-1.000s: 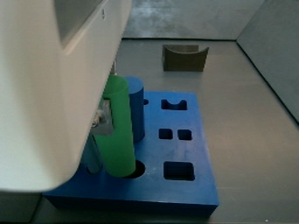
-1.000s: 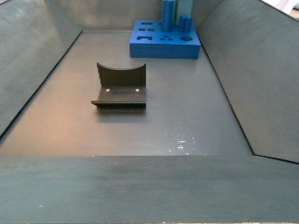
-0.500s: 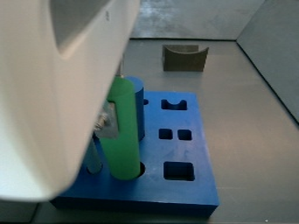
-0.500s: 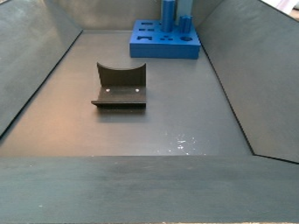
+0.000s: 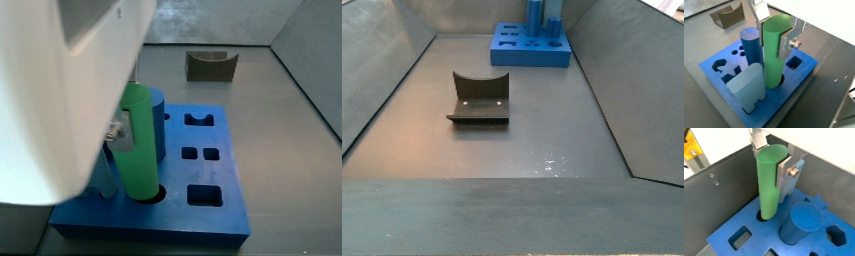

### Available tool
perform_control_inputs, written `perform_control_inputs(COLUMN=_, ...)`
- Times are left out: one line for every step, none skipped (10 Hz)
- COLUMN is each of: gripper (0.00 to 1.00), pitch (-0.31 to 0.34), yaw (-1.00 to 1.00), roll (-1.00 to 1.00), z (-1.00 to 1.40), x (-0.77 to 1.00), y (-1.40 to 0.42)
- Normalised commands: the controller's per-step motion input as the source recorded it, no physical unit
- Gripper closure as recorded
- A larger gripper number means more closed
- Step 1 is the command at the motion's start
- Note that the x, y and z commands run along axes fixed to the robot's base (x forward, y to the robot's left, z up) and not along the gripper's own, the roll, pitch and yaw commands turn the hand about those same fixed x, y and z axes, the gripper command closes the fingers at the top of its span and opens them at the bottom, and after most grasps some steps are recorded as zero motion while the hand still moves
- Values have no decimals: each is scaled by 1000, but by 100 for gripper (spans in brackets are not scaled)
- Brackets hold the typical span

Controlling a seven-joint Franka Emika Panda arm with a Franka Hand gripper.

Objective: Pick up the oval object. Move up. Move to above the board. Insert the oval object.
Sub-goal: Insert the oval object.

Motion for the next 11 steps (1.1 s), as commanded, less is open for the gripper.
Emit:
perform_control_inputs(gripper=100, pitch=-21, yaw=0, roll=0, z=-114, x=140, y=0)
perform_control_inputs(gripper=100, pitch=-3, yaw=0, roll=0, z=-140, x=171, y=0)
perform_control_inputs(gripper=100, pitch=0, yaw=40, roll=-3, z=-211, x=394, y=0)
perform_control_inputs(gripper=100, pitch=0, yaw=51, roll=0, z=-320, x=317, y=0)
perform_control_inputs(gripper=100, pitch=0, yaw=37, roll=0, z=-486, x=194, y=0)
perform_control_inputs(gripper=100, pitch=59, yaw=6, roll=23, z=-720, x=37, y=-11)
perform_control_inputs(gripper=100, pitch=66, yaw=3, roll=26, z=-714, x=11, y=-6)
perform_control_inputs(gripper=100, pitch=63, yaw=0, roll=17, z=-606, x=0, y=0)
perform_control_inputs(gripper=100, pitch=59, yaw=0, roll=26, z=-340, x=-83, y=0)
perform_control_inputs(gripper=100, pitch=4, yaw=0, roll=31, z=-23, x=0, y=0)
perform_control_inputs(gripper=100, pitch=0, yaw=0, roll=0, z=0, x=0, y=0)
